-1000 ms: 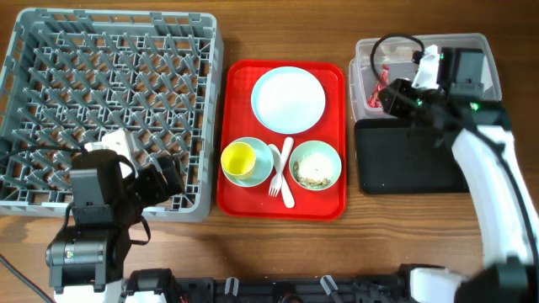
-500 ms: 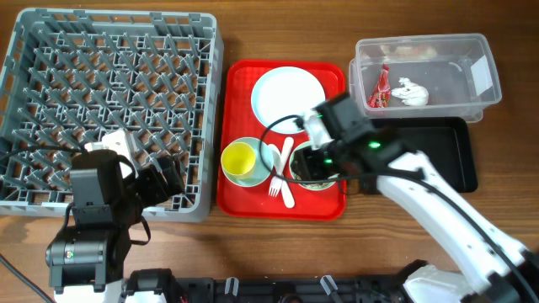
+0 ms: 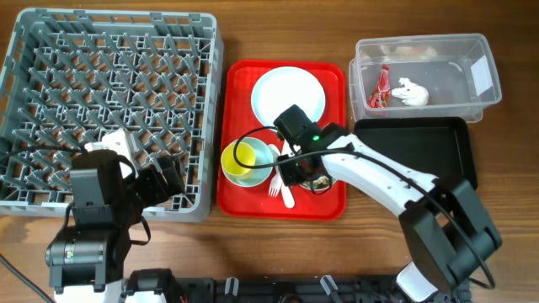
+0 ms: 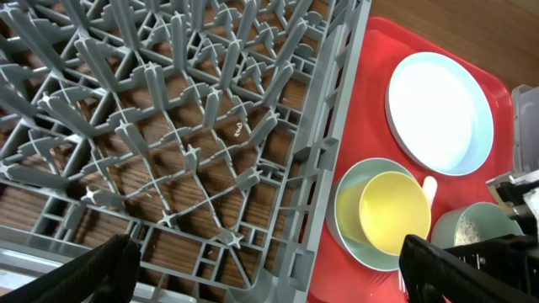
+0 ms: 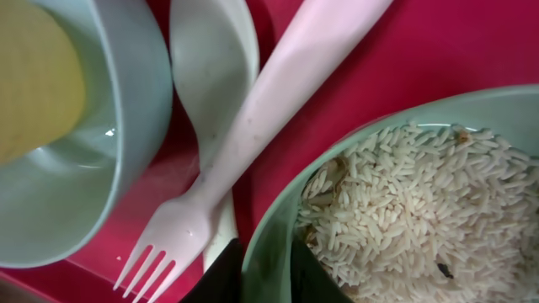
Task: Sort waste into correct bins and load items into the dishwasher rack
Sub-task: 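Move the right gripper to the green rice bowl and grasp its rim, then tip the green bowl over the black tray to dump the rice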
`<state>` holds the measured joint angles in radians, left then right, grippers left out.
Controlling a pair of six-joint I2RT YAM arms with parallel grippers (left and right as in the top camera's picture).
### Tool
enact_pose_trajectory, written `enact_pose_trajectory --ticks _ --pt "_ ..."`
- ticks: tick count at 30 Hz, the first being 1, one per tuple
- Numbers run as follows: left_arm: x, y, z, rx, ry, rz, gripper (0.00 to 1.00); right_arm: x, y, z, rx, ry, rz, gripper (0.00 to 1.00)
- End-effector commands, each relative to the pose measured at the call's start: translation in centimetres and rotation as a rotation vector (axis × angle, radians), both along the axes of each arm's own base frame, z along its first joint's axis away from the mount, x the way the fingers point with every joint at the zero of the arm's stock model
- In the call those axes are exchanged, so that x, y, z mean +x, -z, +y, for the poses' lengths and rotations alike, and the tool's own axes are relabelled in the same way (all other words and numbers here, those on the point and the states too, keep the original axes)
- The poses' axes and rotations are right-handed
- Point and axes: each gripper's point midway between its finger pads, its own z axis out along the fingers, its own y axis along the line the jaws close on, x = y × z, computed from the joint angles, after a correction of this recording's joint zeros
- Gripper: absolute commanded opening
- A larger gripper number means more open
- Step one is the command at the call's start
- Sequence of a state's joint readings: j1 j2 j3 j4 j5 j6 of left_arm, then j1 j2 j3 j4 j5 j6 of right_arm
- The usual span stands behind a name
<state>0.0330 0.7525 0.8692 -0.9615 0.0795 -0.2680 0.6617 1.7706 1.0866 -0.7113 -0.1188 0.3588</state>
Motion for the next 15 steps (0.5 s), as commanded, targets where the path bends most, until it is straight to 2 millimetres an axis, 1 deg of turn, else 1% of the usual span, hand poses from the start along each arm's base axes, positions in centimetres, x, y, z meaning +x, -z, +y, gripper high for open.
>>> enact_pose_trajectory --ticks 1,3,7,11,13,15 --pt "0.2 -0.9 0.1 -0.001 -0.004 -0.027 1.00 -0.1 1.2 -0.9 -0.053 0.041 0.006 0.17" --pt "0.2 -0.9 0.1 -0.002 -0.005 -0.027 1.00 -0.2 1.4 -1.0 -0.059 0.042 0.012 0.16" --pt "0.2 -0.9 0.1 -0.001 -0.004 -0.027 1.00 -0.3 1.4 -1.1 -0.059 0.053 0.017 0.05" --pt "0.2 -0.9 0.1 -0.002 -0.005 -0.027 1.00 -0.8 1.0 -0.7 -0.031 0.060 0.044 0.04" --pt "0.2 -0.9 0.1 -0.001 -0.004 -0.027 1.00 -0.6 -0.3 -0.6 -0.019 0.061 0.028 0.04" --pt "0.2 -0.9 0.1 -0.001 -0.004 -0.027 1.00 0.0 -2.7 -0.2 0.017 0.063 -0.016 0.04"
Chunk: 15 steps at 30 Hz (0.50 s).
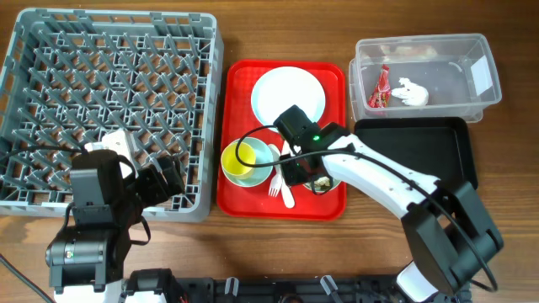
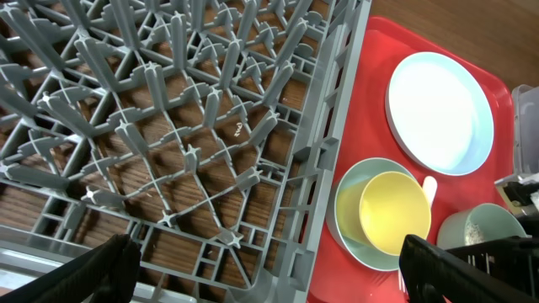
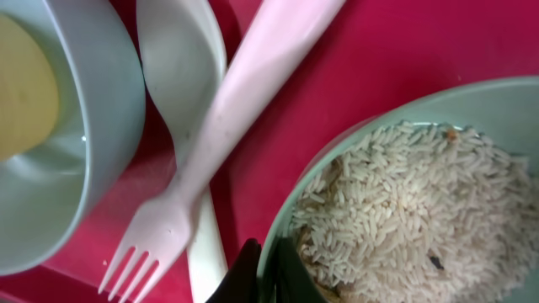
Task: Sort waste into correct bins and load items into the dishwasher rack
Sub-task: 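Tip the green bowl over the black tray to dump the rice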
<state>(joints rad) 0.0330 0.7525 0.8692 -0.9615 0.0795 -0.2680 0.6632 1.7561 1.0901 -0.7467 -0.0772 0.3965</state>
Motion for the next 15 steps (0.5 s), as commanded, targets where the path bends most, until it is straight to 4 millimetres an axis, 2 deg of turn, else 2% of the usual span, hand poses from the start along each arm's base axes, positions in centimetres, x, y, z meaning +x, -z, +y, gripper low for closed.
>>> enact_pose_trajectory --ticks 1,2,5,7,10,15 --pt "0.2 -0.9 0.1 -0.001 -0.004 -0.027 1.00 0.6 -4.1 0.9 0.088 0.025 -0.051 0.04" --pt "0.2 -0.9 0.1 -0.001 -0.004 -0.027 1.00 1.4 -6.7 0.8 0.134 0.039 -0.112 0.04" --pt "0.2 -0.9 0.1 -0.001 -0.004 -0.027 1.00 2.4 -10.5 -0.5 0.202 0.114 -0.193 0.04" --pt "0.2 -0.9 0.1 -0.001 -0.004 -0.027 1.00 2.8 -12.7 -2.3 0.247 0.170 -0.222 0.04" --pt "0.2 -0.9 0.1 -0.001 -0.004 -0.027 1.00 3.4 -14.2 -4.7 0.319 0.248 -0.209 0.04" --pt "0.1 -0.9 0.1 -0.002 -0.004 -0.026 1.00 4.5 -15.0 -8.3 0.455 0.355 -0.140 0.04"
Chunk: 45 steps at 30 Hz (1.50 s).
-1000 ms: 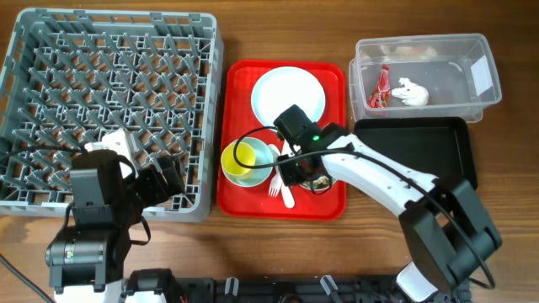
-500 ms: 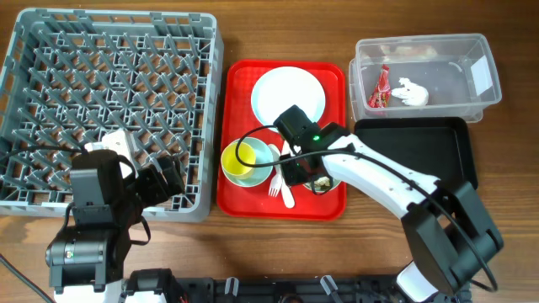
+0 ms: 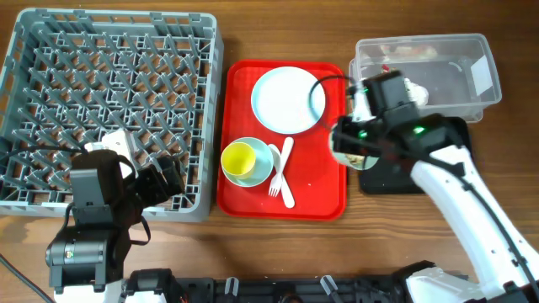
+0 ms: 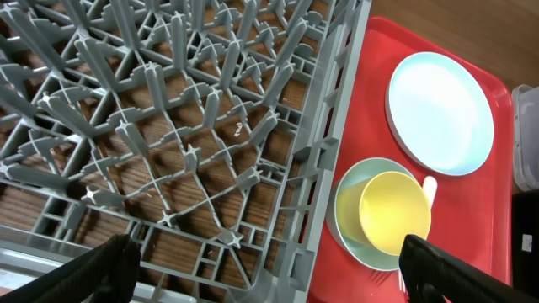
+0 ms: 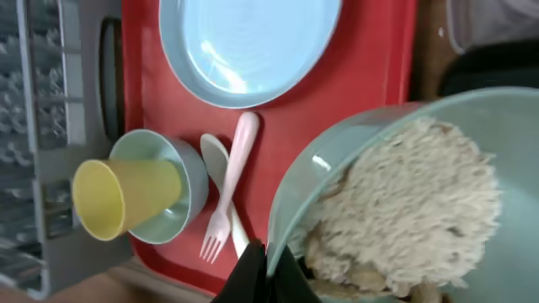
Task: Sort waste into correct bins and load items into the dishwasher rack
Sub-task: 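Tip the green bowl over the black tray to dump the rice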
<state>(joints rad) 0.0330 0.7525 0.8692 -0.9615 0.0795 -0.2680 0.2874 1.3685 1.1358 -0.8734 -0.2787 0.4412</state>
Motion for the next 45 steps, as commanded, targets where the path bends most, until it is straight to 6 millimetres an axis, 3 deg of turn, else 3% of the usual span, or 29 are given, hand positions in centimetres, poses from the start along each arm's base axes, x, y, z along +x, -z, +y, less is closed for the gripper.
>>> enact_pose_trajectory --ticks 1,7,16,24,36,45 --pt "0.1 -0.9 0.1 -0.002 -0.004 -0.025 1.00 0.4 -1.8 -1.0 0.160 -0.003 0.006 0.04" --pt "0.1 -0.9 0.1 -0.002 -0.004 -0.025 1.00 0.4 -1.6 -4.5 0.226 0.068 0.049 0.04" --pt "0.1 -0.9 0.1 -0.002 -0.004 -0.024 1.00 0.3 0.0 -6.1 0.682 0.048 0.057 0.04" --pt "0.1 -0.9 0.1 -0.002 -0.004 -0.024 1.00 1.5 1.1 -10.0 0.999 0.153 0.008 0.04" --pt "0.1 -0.9 0.1 -0.002 -0.004 -0.024 1.00 2.8 0.6 -17.3 1.125 0.364 -0.079 0.04" --pt "0.1 -0.9 0.1 -0.002 -0.004 -0.024 1.00 3.5 -1.9 -18.8 1.285 0.389 -0.017 0.04"
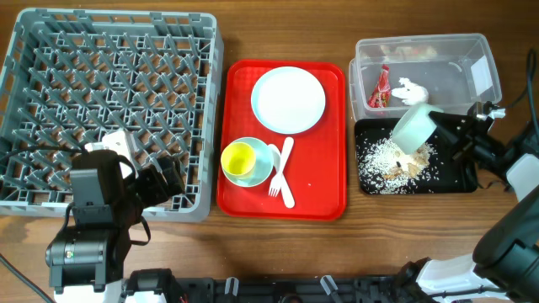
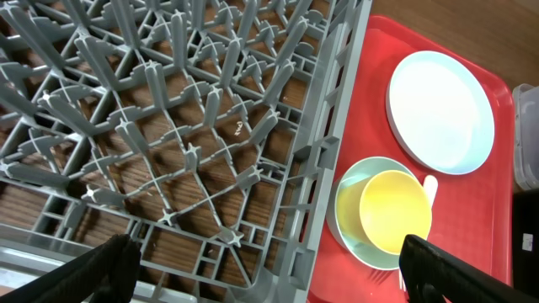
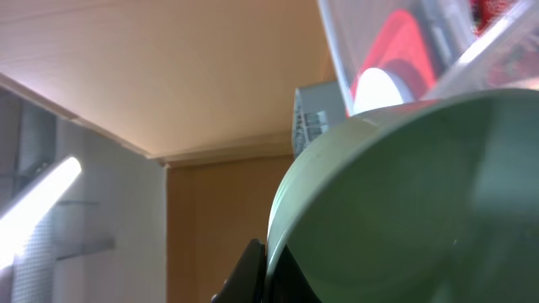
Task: Sort waste into correct bins and load items into the dishwasher rack
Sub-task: 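Tip the green bowl over the black tray to dump the rice, then carry the empty green bowl back and set it on the white plate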
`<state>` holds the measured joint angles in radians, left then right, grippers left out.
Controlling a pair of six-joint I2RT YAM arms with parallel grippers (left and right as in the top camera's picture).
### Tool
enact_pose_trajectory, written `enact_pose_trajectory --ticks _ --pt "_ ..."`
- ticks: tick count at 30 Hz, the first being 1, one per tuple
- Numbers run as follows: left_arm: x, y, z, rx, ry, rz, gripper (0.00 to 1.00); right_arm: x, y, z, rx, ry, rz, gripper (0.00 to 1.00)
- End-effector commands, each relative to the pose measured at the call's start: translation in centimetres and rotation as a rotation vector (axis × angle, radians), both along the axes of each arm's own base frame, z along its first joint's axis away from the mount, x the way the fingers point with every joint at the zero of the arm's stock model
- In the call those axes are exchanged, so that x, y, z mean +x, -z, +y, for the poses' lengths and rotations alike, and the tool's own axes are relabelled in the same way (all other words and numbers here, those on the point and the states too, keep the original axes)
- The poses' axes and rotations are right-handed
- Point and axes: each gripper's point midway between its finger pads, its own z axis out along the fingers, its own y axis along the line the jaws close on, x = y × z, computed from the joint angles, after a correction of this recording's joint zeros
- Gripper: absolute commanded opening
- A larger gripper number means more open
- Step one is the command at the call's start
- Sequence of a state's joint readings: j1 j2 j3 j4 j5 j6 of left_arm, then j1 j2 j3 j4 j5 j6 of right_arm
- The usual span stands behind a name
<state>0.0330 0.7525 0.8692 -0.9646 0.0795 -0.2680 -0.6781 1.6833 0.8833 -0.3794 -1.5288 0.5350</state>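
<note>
My right gripper (image 1: 446,130) is shut on the rim of a pale green bowl (image 1: 414,128), which it holds tipped over the black bin (image 1: 459,183). Rice (image 1: 383,160) lies scattered in that bin. In the right wrist view the bowl (image 3: 404,202) fills the frame, my fingers pinching its edge. The red tray (image 1: 320,202) holds a white plate (image 1: 289,99), a yellow cup (image 1: 238,157) inside a green bowl (image 1: 263,162), a fork (image 1: 280,168) and a spoon. My left gripper (image 2: 269,273) stands open over the front right corner of the grey dishwasher rack (image 1: 109,101).
A clear plastic bin (image 1: 425,71) behind the black bin holds a red wrapper (image 1: 381,87) and a crumpled white tissue (image 1: 413,91). The rack's prongs stand upright across its whole floor. Bare wooden table lies in front of the tray and bins.
My right gripper has moved with the bowl from the black bin's left edge to over its middle. The bowl is now tipped over, and the rice lies in the black bin.
My right gripper closed on the rim of the rice bowl at the front right of the red tray. Then it held the bowl, still full, beside the tray at the black bin's edge. Now the bowl is tipped and its rice is in the black bin. The left arm stayed still.
</note>
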Motion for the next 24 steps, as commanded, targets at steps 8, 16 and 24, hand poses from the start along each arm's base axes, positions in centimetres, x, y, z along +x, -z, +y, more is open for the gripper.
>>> enact_pose_trajectory --ticks 8,16,24 --pt "0.2 -0.9 0.1 -0.001 -0.004 -0.027 1.00 0.0 -1.4 0.0 0.074 -0.036 -0.040 0.04" --pt "0.2 -0.9 0.1 -0.002 -0.004 -0.027 1.00 0.2 -2.2 2.7 -0.026 -0.100 -0.111 0.04" --pt "0.2 -0.9 0.1 -0.002 -0.005 -0.027 1.00 1.3 -8.3 7.2 -0.193 -0.166 -0.246 0.04"
